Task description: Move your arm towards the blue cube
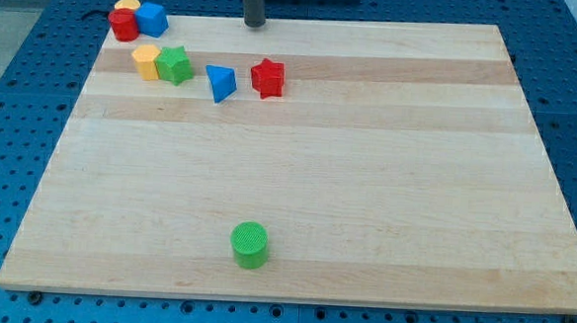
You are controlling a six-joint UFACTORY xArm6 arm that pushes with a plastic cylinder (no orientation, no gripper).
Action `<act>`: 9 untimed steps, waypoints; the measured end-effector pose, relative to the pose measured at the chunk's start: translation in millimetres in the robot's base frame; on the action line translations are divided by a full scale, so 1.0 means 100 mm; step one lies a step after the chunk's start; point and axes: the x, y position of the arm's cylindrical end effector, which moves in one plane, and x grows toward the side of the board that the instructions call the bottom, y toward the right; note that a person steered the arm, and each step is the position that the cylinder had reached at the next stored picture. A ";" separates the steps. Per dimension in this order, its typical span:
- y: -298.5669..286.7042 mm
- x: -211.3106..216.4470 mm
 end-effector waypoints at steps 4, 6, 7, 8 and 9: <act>-0.06 -0.02; -0.12 -0.02; -0.18 -0.02; -0.18 -0.02; -0.21 -0.02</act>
